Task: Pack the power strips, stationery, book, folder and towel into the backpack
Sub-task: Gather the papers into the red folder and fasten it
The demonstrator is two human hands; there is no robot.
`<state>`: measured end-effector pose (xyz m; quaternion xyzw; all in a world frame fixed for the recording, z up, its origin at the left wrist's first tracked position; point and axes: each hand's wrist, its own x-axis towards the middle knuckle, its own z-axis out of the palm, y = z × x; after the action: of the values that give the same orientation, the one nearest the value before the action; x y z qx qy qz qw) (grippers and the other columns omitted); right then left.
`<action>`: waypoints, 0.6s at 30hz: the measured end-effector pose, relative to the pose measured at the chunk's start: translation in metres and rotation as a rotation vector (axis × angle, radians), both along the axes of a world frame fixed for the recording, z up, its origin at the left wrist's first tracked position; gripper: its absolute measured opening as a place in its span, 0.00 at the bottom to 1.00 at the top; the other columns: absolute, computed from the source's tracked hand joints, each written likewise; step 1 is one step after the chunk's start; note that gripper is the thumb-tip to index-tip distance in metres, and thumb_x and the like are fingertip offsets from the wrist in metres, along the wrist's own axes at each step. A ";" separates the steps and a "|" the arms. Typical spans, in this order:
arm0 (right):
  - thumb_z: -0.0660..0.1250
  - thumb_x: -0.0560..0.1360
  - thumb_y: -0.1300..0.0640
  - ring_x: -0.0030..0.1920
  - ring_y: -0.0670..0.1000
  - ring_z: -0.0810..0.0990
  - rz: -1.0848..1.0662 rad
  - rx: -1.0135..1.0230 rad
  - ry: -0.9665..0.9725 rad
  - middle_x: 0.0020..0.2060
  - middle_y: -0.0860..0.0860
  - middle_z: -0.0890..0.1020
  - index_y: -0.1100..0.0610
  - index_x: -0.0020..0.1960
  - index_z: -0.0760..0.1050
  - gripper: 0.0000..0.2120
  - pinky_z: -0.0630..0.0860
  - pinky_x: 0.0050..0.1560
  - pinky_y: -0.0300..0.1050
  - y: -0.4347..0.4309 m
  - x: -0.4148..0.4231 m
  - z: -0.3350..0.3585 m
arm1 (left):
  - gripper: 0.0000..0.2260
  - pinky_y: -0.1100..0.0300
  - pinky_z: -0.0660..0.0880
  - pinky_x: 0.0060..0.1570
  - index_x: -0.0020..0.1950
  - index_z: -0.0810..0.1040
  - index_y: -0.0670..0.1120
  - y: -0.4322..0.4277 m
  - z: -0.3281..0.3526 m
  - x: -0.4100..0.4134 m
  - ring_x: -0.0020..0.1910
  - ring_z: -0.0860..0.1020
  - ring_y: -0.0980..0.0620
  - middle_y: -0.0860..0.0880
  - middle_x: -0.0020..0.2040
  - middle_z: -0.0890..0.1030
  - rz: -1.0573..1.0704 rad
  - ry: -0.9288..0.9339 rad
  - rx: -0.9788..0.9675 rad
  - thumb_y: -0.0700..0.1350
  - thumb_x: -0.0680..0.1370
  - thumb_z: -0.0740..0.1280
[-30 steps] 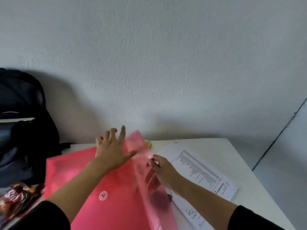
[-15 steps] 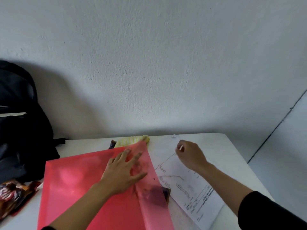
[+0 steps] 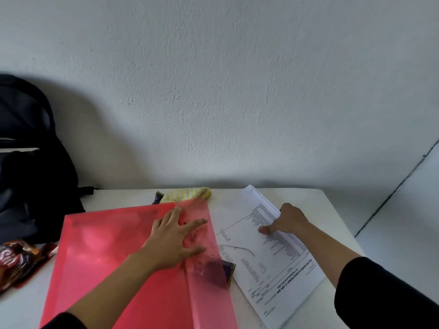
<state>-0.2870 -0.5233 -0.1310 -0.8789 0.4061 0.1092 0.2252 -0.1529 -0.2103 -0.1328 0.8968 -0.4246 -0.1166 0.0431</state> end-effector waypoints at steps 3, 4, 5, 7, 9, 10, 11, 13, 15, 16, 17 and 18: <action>0.83 0.53 0.33 0.48 0.53 0.81 -0.001 0.018 -0.020 0.49 0.53 0.80 0.56 0.51 0.71 0.40 0.73 0.39 0.43 -0.001 0.004 0.002 | 0.31 0.42 0.50 0.79 0.77 0.56 0.73 -0.002 0.003 -0.001 0.83 0.45 0.45 0.45 0.83 0.47 -0.008 0.027 -0.016 0.74 0.75 0.60; 0.84 0.56 0.37 0.48 0.52 0.81 0.012 0.024 -0.041 0.49 0.52 0.79 0.55 0.53 0.70 0.38 0.73 0.40 0.43 0.001 0.005 0.004 | 0.31 0.42 0.50 0.79 0.77 0.58 0.72 -0.003 0.006 0.000 0.83 0.46 0.45 0.46 0.83 0.48 -0.014 0.034 -0.031 0.73 0.75 0.62; 0.85 0.60 0.43 0.48 0.52 0.80 0.025 0.034 -0.070 0.49 0.51 0.79 0.55 0.55 0.69 0.35 0.73 0.40 0.43 0.004 0.005 0.005 | 0.31 0.42 0.51 0.79 0.76 0.61 0.71 -0.005 0.009 0.000 0.83 0.47 0.46 0.46 0.83 0.49 -0.019 0.040 -0.053 0.72 0.75 0.64; 0.83 0.65 0.53 0.48 0.51 0.79 0.042 0.049 -0.165 0.50 0.49 0.78 0.54 0.57 0.68 0.30 0.73 0.40 0.43 0.011 0.006 0.009 | 0.29 0.44 0.55 0.77 0.73 0.68 0.68 -0.005 0.013 0.004 0.80 0.53 0.48 0.49 0.80 0.56 -0.033 0.038 -0.120 0.69 0.74 0.69; 0.80 0.68 0.59 0.47 0.51 0.79 0.059 0.024 -0.283 0.49 0.49 0.78 0.54 0.56 0.69 0.23 0.76 0.40 0.43 0.016 0.007 0.016 | 0.26 0.48 0.61 0.73 0.70 0.73 0.66 -0.004 0.013 0.009 0.75 0.60 0.51 0.53 0.73 0.63 -0.056 0.053 -0.186 0.65 0.73 0.72; 0.77 0.69 0.62 0.46 0.52 0.80 0.066 0.006 -0.346 0.48 0.49 0.79 0.55 0.54 0.72 0.19 0.79 0.41 0.45 0.019 0.007 0.022 | 0.25 0.49 0.63 0.72 0.68 0.75 0.65 -0.002 0.011 0.012 0.72 0.62 0.52 0.54 0.70 0.66 -0.069 0.074 -0.218 0.63 0.72 0.74; 0.73 0.69 0.64 0.44 0.53 0.80 0.065 -0.006 -0.411 0.46 0.49 0.81 0.55 0.52 0.75 0.14 0.79 0.42 0.47 0.021 0.007 0.029 | 0.24 0.49 0.65 0.72 0.67 0.76 0.64 0.000 0.010 0.014 0.69 0.64 0.53 0.56 0.68 0.67 -0.086 0.092 -0.248 0.61 0.72 0.74; 0.67 0.68 0.66 0.39 0.53 0.79 0.075 -0.037 -0.531 0.38 0.49 0.81 0.53 0.44 0.76 0.10 0.74 0.36 0.45 0.029 0.006 0.044 | 0.24 0.52 0.68 0.69 0.66 0.77 0.62 0.002 0.007 0.017 0.64 0.68 0.55 0.60 0.64 0.70 -0.122 0.116 -0.296 0.58 0.70 0.75; 0.65 0.66 0.66 0.34 0.55 0.77 0.118 -0.138 -0.604 0.31 0.50 0.79 0.54 0.38 0.72 0.08 0.67 0.31 0.43 0.040 0.006 0.057 | 0.26 0.57 0.72 0.65 0.66 0.75 0.61 0.002 0.007 0.019 0.61 0.72 0.59 0.63 0.62 0.74 -0.142 0.138 -0.349 0.53 0.69 0.76; 0.65 0.65 0.65 0.32 0.57 0.76 0.151 -0.215 -0.630 0.29 0.51 0.77 0.55 0.37 0.71 0.07 0.64 0.30 0.42 0.045 0.005 0.062 | 0.29 0.62 0.74 0.62 0.67 0.71 0.62 0.001 0.009 0.019 0.59 0.73 0.63 0.63 0.61 0.75 -0.142 0.164 -0.378 0.50 0.69 0.78; 0.65 0.65 0.65 0.30 0.58 0.74 0.192 -0.306 -0.645 0.26 0.51 0.74 0.55 0.37 0.69 0.07 0.62 0.29 0.42 0.050 0.004 0.067 | 0.33 0.66 0.75 0.58 0.67 0.66 0.64 -0.001 0.012 0.018 0.58 0.74 0.64 0.62 0.61 0.75 -0.136 0.194 -0.414 0.49 0.69 0.79; 0.65 0.65 0.65 0.29 0.58 0.71 0.237 -0.396 -0.655 0.25 0.50 0.71 0.55 0.37 0.68 0.08 0.60 0.28 0.42 0.056 0.004 0.071 | 0.35 0.66 0.76 0.54 0.66 0.62 0.66 -0.003 0.015 0.016 0.57 0.76 0.63 0.60 0.60 0.75 -0.115 0.222 -0.457 0.50 0.69 0.79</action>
<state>-0.2829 -0.4677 -0.0599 -0.9343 0.2219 -0.2321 0.1547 -0.1364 -0.2134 -0.1178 0.8200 -0.4829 -0.1175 0.2840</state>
